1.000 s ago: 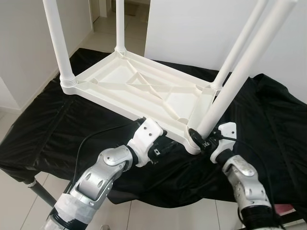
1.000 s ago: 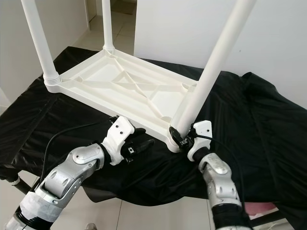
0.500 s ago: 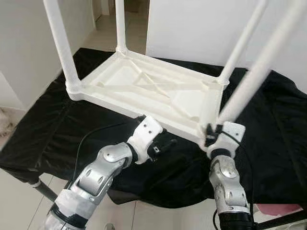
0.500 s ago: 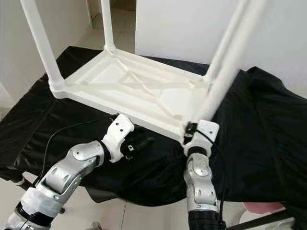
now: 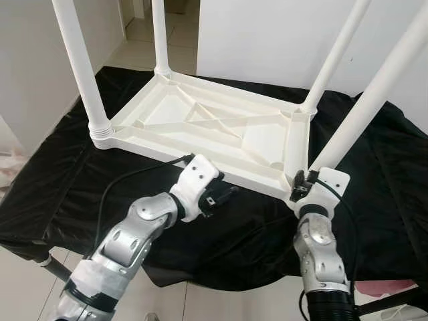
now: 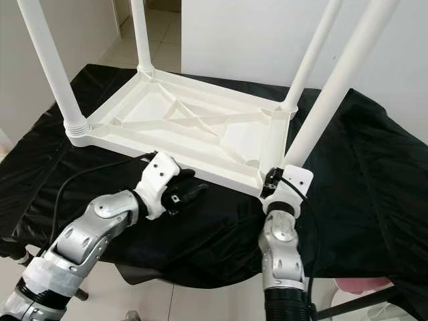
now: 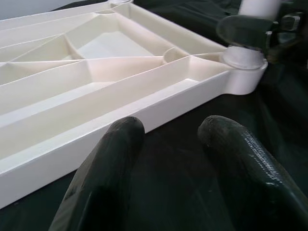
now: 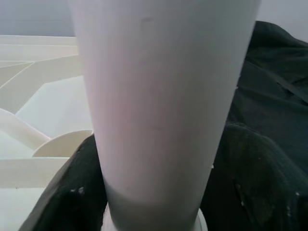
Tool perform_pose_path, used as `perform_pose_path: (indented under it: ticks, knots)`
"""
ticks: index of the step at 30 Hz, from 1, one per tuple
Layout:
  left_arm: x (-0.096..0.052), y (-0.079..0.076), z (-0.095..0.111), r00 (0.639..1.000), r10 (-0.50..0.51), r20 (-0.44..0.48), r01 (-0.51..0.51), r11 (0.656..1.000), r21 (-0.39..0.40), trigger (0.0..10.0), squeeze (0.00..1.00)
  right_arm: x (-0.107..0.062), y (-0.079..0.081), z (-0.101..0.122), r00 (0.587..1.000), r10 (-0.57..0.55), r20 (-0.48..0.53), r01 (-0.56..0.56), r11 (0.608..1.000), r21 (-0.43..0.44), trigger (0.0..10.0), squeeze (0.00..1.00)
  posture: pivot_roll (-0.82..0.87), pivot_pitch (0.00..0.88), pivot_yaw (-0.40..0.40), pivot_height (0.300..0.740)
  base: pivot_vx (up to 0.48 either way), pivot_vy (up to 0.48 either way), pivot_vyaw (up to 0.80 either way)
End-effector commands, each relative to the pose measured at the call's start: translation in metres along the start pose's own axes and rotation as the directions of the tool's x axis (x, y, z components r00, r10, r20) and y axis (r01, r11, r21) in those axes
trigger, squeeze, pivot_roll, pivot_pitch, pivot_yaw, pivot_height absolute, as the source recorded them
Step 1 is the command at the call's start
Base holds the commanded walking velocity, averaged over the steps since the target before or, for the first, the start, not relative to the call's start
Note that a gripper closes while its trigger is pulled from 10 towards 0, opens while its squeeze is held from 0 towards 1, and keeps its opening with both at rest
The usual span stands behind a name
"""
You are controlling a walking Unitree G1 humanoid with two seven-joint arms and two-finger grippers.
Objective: Building children table
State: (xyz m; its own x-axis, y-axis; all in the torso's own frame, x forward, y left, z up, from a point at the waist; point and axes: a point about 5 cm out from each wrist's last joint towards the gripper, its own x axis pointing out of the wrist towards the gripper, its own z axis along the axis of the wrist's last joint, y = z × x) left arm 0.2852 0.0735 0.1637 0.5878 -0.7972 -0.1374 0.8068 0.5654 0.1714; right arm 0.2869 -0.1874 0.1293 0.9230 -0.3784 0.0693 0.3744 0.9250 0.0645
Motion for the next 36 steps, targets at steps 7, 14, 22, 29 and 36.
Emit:
perform_pose_path:
  ticks: [7,14,22,29,36]
  knots:
    - [-0.003,0.019,0.006,0.998,0.054,0.035,-0.056,0.997,0.056,10.0,0.00,-0.016,-0.005,-0.014,0.999,0.031,-0.041,-0.033,0.998,-0.048,10.0,0.00,0.03,0.071,-0.082,0.740,0.000,0.000,0.00]
    - [-0.001,0.038,0.005,0.998,0.061,0.015,-0.062,0.994,0.091,10.0,0.00,-0.020,-0.005,-0.018,0.997,0.056,-0.053,-0.059,0.997,-0.058,10.0,0.00,0.03,0.065,-0.081,0.740,0.000,0.000,0.00]
    - [0.012,0.053,-0.010,0.998,0.029,-0.057,-0.022,0.992,0.124,10.0,0.00,-0.038,0.007,-0.022,0.988,0.145,-0.057,-0.148,0.988,-0.050,10.0,0.00,0.01,0.061,-0.059,0.740,0.000,0.000,0.00]
    - [0.017,0.067,-0.016,0.993,0.052,-0.109,-0.036,0.989,0.144,10.0,0.00,-0.020,-0.002,-0.015,0.997,0.071,-0.026,-0.072,0.997,-0.036,10.0,0.00,0.00,0.059,-0.043,0.740,0.000,0.000,0.00]
    - [0.021,0.086,-0.022,0.977,0.110,-0.181,-0.076,0.980,0.184,10.0,0.00,-0.004,-0.029,-0.008,1.000,-0.028,0.002,0.028,0.998,-0.057,10.0,0.00,-0.01,0.058,-0.032,0.740,0.000,0.000,0.00]
